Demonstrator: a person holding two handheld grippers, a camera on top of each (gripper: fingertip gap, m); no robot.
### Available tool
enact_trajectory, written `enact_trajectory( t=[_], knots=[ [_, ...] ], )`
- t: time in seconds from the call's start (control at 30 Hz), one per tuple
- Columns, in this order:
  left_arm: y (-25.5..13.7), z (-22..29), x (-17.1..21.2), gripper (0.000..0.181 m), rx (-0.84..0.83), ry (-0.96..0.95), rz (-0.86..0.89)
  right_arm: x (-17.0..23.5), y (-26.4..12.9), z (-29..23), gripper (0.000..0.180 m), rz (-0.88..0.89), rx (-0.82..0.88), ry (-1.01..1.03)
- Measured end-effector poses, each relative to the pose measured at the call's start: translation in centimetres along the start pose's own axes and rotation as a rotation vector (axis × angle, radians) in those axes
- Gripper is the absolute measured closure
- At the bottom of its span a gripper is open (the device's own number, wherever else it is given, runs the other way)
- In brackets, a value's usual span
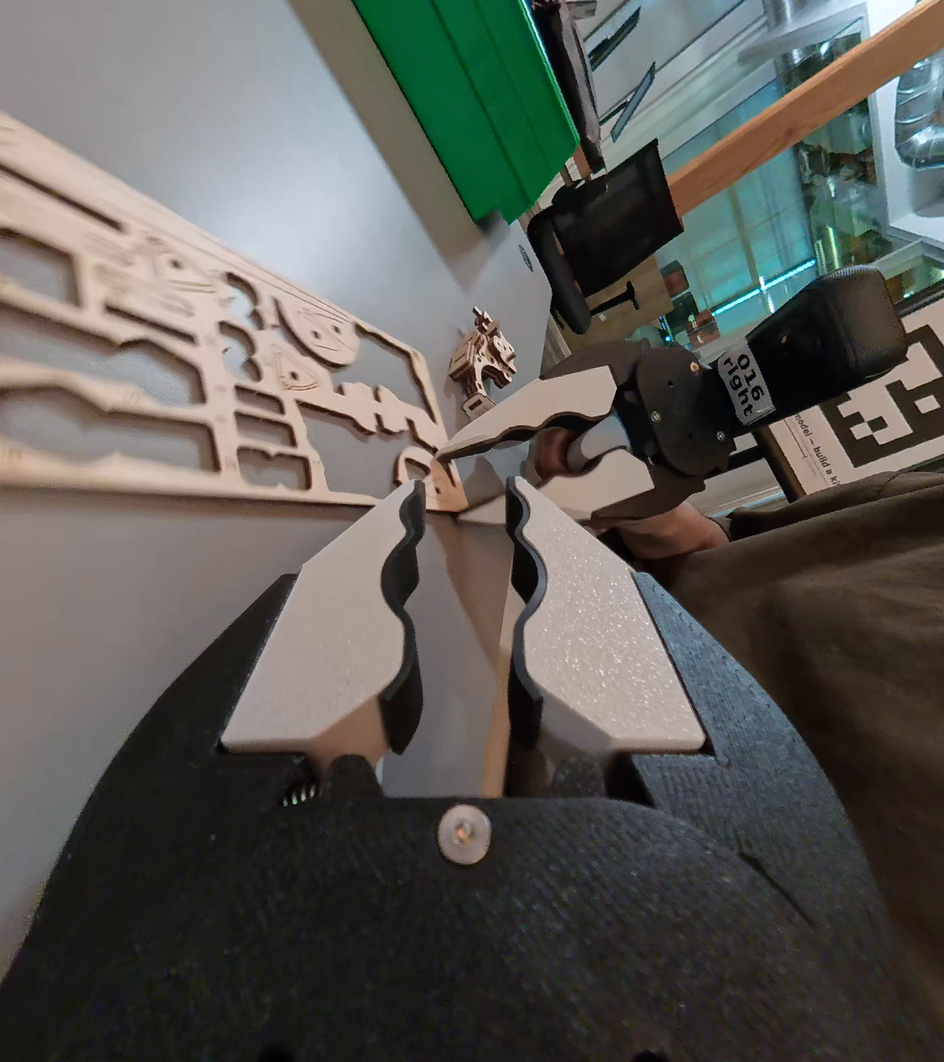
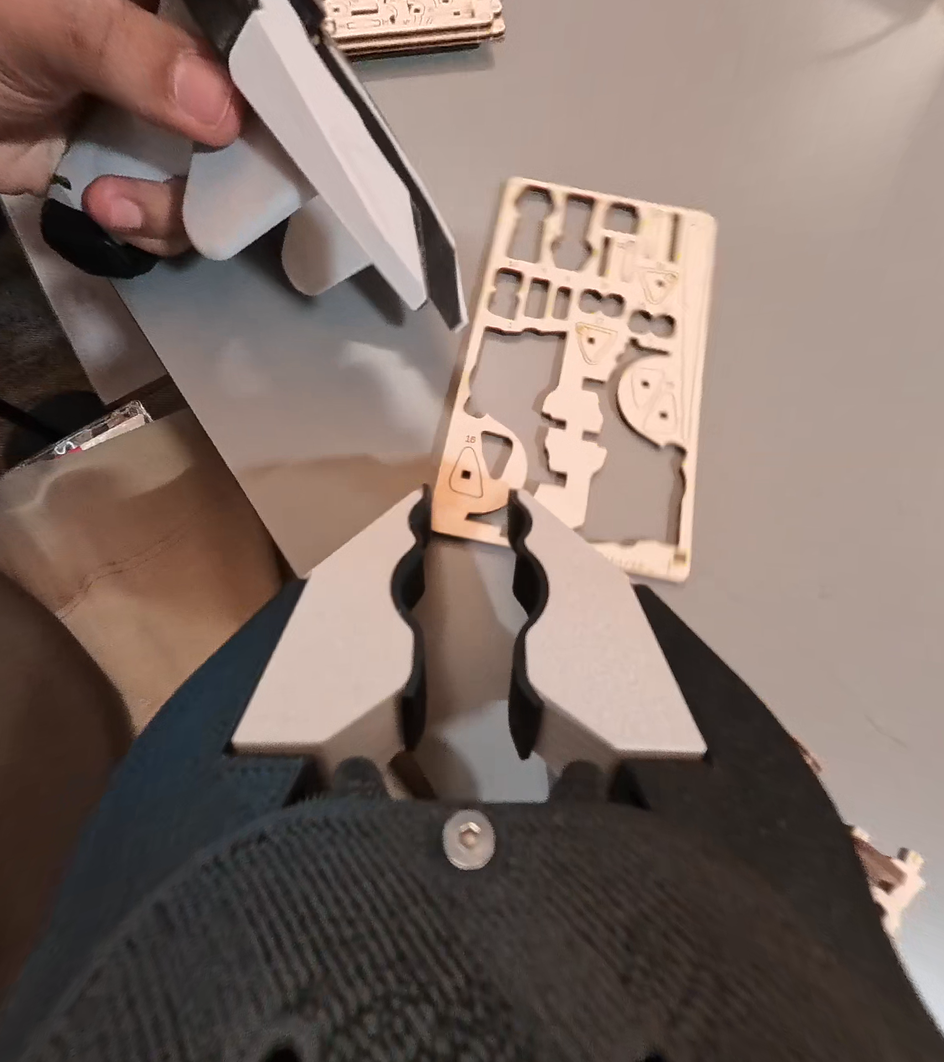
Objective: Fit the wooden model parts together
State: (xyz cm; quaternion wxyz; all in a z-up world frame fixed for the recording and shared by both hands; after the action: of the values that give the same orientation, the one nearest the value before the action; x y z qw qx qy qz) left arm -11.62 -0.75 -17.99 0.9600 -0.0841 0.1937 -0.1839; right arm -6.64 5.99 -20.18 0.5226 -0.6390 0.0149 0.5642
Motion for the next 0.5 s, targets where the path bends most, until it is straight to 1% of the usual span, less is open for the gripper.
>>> enact_trajectory(
  t=[0.1, 0.17, 0.23, 0.3, 0.37, 0.43, 0.5],
  knots=[
    [0.3, 0.2, 0.5, 0.153, 0.017, -0.016, -0.029, -0.6, -0.6, 0.3, 0.173, 0.051, -0.001, 0.005],
    [0.3, 0.3, 0.7, 0.153, 0.021, -0.012, -0.035, -1.1, -0.9, 0.2, 0.18, 0.087, -0.03, 0.04],
    [0.2, 0.4, 0.6, 0.153, 0.017, 0.0, -0.021, -0.9, -0.8, 0.0, 0.178, 0.076, -0.059, 0.055],
    [-0.1, 0.3, 0.4, 0.154, 0.003, 0.009, -0.001, -0.8, -0.7, 0.3, 0.166, 0.066, -0.027, 0.037],
    [-0.5, 0.5, 0.0, 0.155, -0.017, 0.045, 0.036, -1.1, -0.9, 0.7, 0.163, 0.075, 0.002, 0.008],
    [-1.2, 0.3, -0.9, 0.155, -0.111, 0.132, 0.091, -1.6, -1.0, 0.8, 0.16, 0.096, 0.011, -0.004],
    [-1.9, -0.6, -2.2, 0.154, -0.322, 0.246, 0.143, -1.9, -1.0, 0.7, 0.158, 0.114, 0.007, 0.002]
  ],
)
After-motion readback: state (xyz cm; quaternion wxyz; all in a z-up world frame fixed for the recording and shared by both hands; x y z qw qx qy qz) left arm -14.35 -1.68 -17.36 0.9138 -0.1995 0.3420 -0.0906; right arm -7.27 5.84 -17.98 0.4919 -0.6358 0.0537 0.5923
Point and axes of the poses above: each gripper's, where its closed fingertips meet, y out along the fingers, x out of its underside, z = x × y across the jaws, the point moved 3 cm from there along -y, back along the fingers, and after that the axes turned 13 degrees about -y, right-handed, at the moved point
